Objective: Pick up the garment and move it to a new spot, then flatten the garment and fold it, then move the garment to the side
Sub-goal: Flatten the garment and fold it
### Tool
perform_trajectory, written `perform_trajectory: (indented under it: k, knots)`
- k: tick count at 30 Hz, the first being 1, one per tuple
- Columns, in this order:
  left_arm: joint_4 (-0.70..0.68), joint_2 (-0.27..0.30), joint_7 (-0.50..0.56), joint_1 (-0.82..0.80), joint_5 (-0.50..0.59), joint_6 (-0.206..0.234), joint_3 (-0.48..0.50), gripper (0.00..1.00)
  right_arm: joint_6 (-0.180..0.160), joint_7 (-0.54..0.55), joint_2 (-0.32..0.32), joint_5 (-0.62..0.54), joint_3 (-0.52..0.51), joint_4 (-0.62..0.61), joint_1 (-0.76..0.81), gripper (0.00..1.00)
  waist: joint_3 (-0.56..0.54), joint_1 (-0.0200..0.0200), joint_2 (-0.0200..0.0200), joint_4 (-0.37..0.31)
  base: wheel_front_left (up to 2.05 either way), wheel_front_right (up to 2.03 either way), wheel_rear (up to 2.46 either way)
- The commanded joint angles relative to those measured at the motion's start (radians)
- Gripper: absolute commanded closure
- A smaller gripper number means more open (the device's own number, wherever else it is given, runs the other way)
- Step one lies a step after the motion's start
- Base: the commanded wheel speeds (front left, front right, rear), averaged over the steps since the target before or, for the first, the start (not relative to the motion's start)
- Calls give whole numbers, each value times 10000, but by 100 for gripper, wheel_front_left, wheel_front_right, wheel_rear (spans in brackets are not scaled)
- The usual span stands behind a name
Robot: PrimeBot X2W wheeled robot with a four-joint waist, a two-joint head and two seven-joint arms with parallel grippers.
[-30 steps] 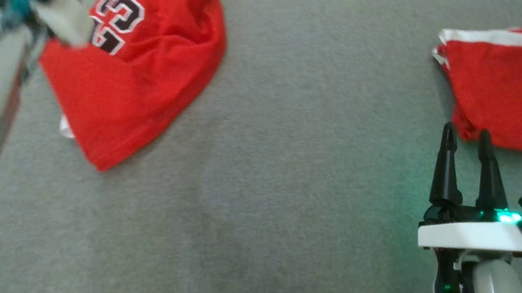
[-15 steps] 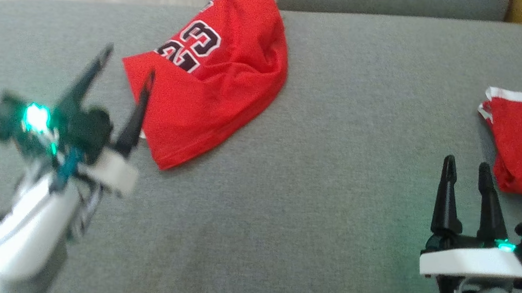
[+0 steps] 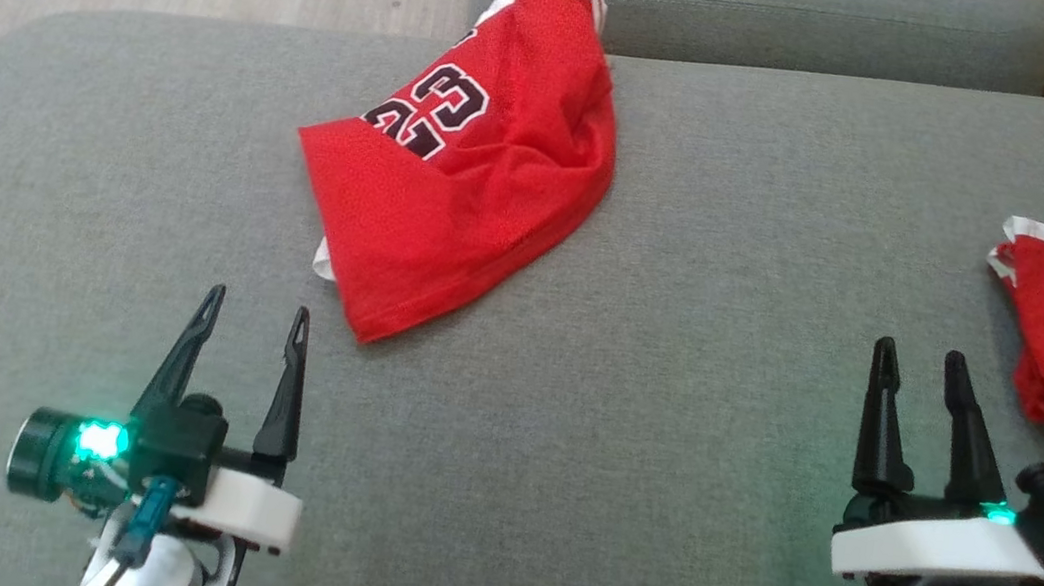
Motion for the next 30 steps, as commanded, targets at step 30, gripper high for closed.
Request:
perform_trajectory:
  k: [30]
  knots:
    - [686,-1062,-754,-1776,-366,63,139,0,-7,2835,-211,-1879,6406,4523,-5795,0,1667,1,0,3584,0,0,0]
